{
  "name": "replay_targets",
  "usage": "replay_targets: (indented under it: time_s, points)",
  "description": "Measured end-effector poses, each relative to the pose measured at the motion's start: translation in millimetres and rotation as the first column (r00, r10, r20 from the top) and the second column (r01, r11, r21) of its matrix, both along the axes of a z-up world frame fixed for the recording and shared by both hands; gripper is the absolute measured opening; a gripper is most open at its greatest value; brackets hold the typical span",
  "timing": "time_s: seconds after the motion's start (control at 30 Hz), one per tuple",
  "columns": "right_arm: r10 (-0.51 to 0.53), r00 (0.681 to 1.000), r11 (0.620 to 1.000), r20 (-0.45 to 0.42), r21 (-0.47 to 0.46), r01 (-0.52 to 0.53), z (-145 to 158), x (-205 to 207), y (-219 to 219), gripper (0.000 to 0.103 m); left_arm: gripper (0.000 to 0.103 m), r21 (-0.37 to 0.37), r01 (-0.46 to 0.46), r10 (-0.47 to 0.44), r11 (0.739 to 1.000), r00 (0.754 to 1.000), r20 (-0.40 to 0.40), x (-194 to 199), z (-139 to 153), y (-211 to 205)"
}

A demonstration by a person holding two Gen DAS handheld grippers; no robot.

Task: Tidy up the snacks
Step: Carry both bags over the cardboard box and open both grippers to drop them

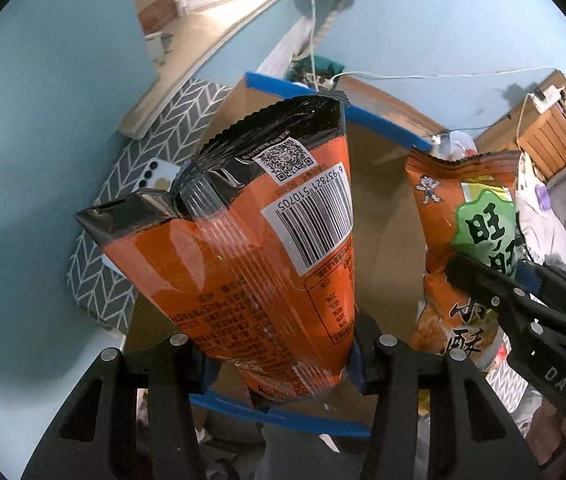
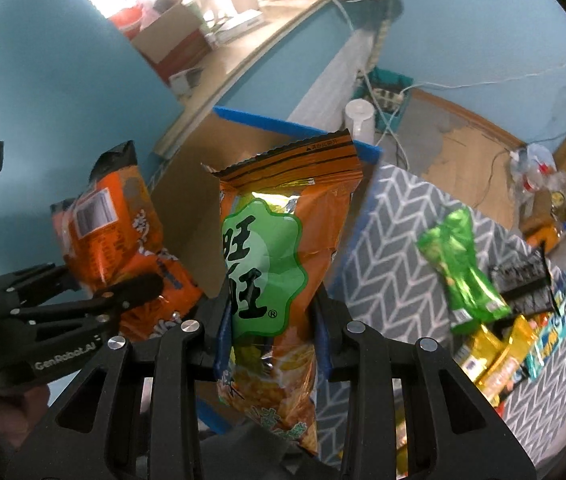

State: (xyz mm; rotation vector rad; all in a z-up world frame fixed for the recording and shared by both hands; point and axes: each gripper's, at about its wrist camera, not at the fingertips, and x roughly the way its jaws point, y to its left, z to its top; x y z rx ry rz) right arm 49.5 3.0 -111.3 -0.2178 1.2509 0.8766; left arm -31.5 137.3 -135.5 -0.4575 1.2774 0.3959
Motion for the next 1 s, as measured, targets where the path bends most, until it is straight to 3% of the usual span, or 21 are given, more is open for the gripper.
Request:
replay_targets:
  time_s: [0.4,0.67,0.77,0.83,1.0]
  points:
    - [0.074,0.997,0.995,-0.024,-0.064,-0.075,-31.4,-2.5,59.1,0.032,0.051,0.004,-0.033,0.034,0.999,0.999,-0.043,-2.9,-32.4,22.5]
    - [0.067,0.997,0.993,-0.043,-0.091,-0.071,-48.7,1.4,69.5,0.032,0.052,0.000,-0.064,0.063,0.998,0.995,-0.076,-4.7,-49.5,33.6]
    - [0.060,0.997,0.993,-0.047,-0.098,-0.064,-52.0,4.0,70.7,0.033,0.056,-0.001,-0.052,0.052,0.999,0.996,-0.078,-3.1,-48.0,32.5]
    - [0.048,0.998,0.993,-0.045,-0.104,-0.052,-53.6,4.8,71.2,0.034,0.066,0.016,-0.045,0.046,0.999,0.996,-0.076,-3.8,-45.5,31.4]
    - [0.022,0.999,0.994,-0.034,-0.103,-0.025,-52.6,6.8,71.1,0.053,0.067,0.021,-0.044,0.045,0.999,0.996,-0.071,-5.2,-39.6,32.2]
